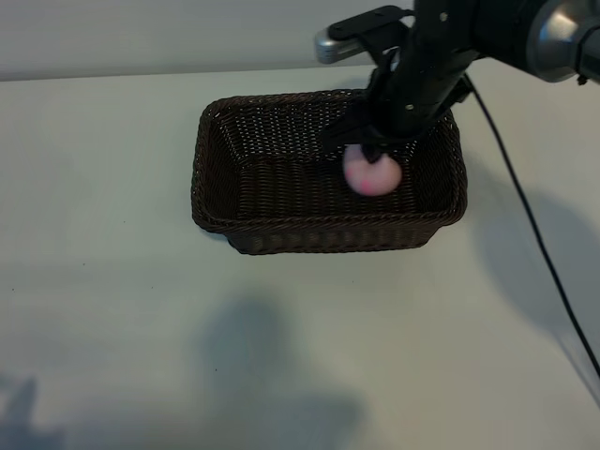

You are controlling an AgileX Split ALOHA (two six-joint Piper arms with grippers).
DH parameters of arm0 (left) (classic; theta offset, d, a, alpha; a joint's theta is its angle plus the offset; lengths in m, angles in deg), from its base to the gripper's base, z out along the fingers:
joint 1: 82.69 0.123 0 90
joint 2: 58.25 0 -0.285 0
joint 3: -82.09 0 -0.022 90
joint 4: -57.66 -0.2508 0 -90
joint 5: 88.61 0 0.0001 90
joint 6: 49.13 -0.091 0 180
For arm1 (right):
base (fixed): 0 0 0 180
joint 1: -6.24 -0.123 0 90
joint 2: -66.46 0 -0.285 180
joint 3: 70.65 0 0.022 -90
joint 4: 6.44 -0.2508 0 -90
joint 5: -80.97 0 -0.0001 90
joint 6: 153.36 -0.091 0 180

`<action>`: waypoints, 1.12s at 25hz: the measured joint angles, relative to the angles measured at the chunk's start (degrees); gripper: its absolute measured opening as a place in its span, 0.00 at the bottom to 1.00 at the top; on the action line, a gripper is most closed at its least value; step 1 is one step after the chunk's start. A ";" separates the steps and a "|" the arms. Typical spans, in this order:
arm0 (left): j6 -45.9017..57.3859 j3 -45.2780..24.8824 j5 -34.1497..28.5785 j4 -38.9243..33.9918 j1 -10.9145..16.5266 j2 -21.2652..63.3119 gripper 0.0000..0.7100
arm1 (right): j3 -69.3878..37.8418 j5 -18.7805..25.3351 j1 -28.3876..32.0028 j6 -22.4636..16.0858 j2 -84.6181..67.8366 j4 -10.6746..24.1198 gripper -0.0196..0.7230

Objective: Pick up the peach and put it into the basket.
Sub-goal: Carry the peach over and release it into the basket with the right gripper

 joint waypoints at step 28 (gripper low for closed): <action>0.07 0.00 0.00 0.00 0.00 0.00 0.76 | 0.90 0.42 -0.97 1.14 4.31 -2.19 0.56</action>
